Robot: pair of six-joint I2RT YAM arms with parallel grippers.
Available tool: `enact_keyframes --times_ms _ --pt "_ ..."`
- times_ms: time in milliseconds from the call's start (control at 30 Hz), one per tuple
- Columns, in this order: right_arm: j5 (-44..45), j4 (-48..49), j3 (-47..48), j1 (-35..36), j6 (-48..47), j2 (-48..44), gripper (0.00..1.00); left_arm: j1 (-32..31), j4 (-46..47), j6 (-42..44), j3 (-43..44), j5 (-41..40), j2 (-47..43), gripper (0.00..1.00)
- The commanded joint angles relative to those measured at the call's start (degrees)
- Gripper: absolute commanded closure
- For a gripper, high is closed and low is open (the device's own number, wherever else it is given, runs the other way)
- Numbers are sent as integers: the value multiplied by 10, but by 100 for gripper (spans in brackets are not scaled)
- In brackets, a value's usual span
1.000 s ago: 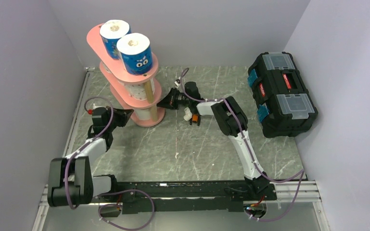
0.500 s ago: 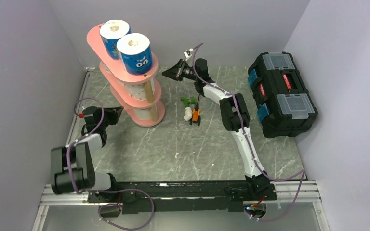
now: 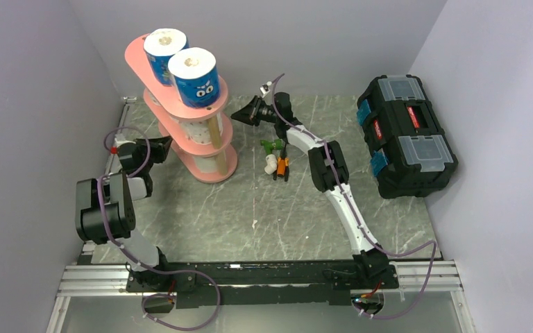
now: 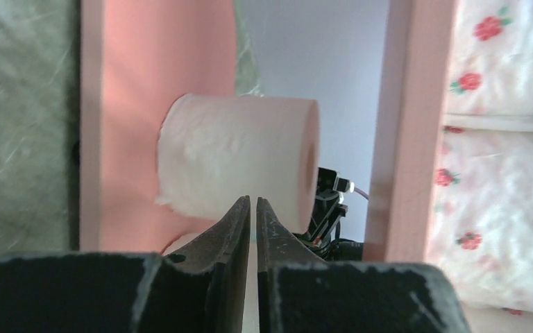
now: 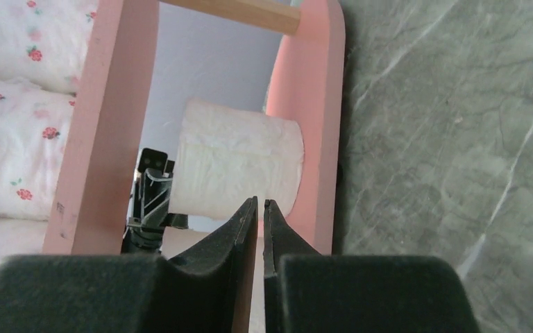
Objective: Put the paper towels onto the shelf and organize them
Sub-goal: Adjust the paper towel on the shelf.
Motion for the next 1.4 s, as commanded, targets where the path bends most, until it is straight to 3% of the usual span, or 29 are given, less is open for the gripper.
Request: enact_keyframes --times_ms 0,433,700,1367 --pt "11 9 69 0 11 10 89 2 39 22 30 0 24 86" --pt "79 -13 126 27 -30 22 83 4 105 4 70 -20 99 84" --pt "54 -17 142 37 -12 40 76 3 104 10 72 -8 109 83" --pt "53 -15 131 67 -25 41 71 1 96 16 96 17 131 80"
